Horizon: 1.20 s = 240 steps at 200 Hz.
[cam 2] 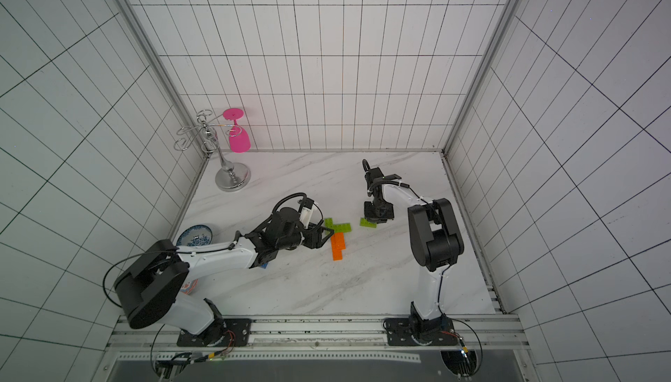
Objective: Assemble a small pinwheel with lego
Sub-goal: Adjust the lego brick at the center of the board, then pick up the lego brick from the center of the board.
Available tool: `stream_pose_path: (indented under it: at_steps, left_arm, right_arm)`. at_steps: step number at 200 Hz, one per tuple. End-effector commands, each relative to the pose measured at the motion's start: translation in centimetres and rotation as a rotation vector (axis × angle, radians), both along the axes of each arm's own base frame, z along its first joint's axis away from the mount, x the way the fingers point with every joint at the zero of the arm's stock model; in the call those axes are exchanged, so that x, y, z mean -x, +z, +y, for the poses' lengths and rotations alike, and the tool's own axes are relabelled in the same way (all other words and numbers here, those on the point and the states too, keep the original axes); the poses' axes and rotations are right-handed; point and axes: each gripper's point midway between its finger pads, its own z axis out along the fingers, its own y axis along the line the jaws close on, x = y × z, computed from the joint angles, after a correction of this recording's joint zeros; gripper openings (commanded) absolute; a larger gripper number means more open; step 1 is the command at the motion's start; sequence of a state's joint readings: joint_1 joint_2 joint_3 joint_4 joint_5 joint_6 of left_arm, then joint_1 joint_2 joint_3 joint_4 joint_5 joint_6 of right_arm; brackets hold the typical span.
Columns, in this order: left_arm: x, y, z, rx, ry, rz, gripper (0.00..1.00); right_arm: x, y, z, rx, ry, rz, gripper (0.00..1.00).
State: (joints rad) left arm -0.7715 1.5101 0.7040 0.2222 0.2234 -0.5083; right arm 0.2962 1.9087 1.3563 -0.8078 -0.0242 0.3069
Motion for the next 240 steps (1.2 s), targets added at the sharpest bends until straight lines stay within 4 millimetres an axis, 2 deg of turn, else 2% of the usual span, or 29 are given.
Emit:
stream_pose_path:
  at_steps: [1,48,87,156,240]
  left_arm:
    - [-0.9,0.7,-0.3,0.035,0.006,-0.011,0.65]
    - [-1.8,0.5,-0.5,0.037,0.008,0.005,0.65]
    - [-2.7,0.0,-2.2,-0.005,-0.030,0.028,0.65]
    - [-3.1,0.0,-4.7,-0.041,-0.075,0.040,0.65]
    - [-2.8,-0.2,-5.0,-0.047,-0.087,0.044,0.65]
  right_arm:
    - [-1.9,1.5,0.1,0.012,-0.020,-0.045,0.18]
    - [-2.2,0.9,0.2,0.016,-0.021,-0.030,0.17]
    - [-2.2,0.6,0.1,0.028,-0.024,-0.023,0.16]
    - [-1.8,-0.2,-0.2,0.038,-0.028,0.009,0.16]
    - [-1.2,-0.9,-0.6,0.055,-0.029,0.036,0.12]
